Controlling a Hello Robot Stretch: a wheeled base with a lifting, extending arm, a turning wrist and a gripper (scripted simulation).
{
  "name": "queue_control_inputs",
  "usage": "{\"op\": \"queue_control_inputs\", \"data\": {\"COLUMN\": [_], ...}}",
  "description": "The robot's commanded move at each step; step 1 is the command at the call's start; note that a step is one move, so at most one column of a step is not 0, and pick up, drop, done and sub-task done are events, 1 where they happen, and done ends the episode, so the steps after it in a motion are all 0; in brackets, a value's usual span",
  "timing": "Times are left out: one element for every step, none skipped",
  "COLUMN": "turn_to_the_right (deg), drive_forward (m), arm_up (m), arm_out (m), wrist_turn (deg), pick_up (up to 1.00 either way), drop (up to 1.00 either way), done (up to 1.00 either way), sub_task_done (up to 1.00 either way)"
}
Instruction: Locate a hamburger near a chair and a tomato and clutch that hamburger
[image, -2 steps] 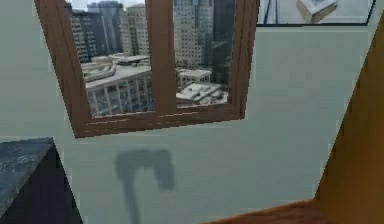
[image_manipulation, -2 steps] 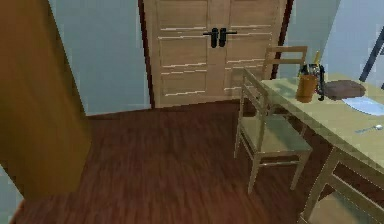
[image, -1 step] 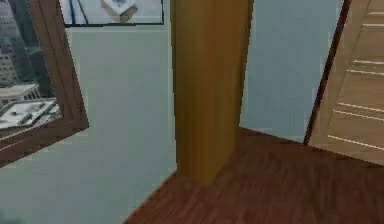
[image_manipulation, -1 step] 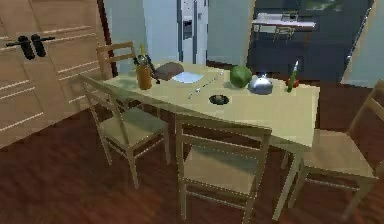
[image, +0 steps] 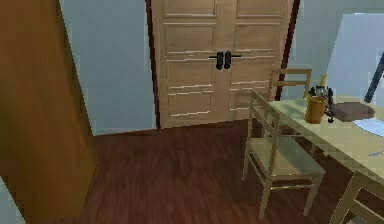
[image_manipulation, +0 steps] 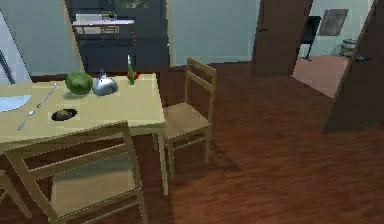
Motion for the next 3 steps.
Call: {"op": "queue_control_inputs", "data": {"turn_to_the_right": [18.0, 0.0, -9.0], "drive_forward": [0.0, 0.2, 0.0], "arm_up": [0.0, 0.0, 0.0], "arm_out": [0.0, 0.0, 0.0], "wrist_turn": [0.0, 0.0, 0.0], "pick_up": [0.0, 0.0, 0.0], "drop": [0.0, 0.0, 0.0], "done": [0.0, 0.0, 0.0], "sub_task_done": [0.0, 0.0, 0.0]}}
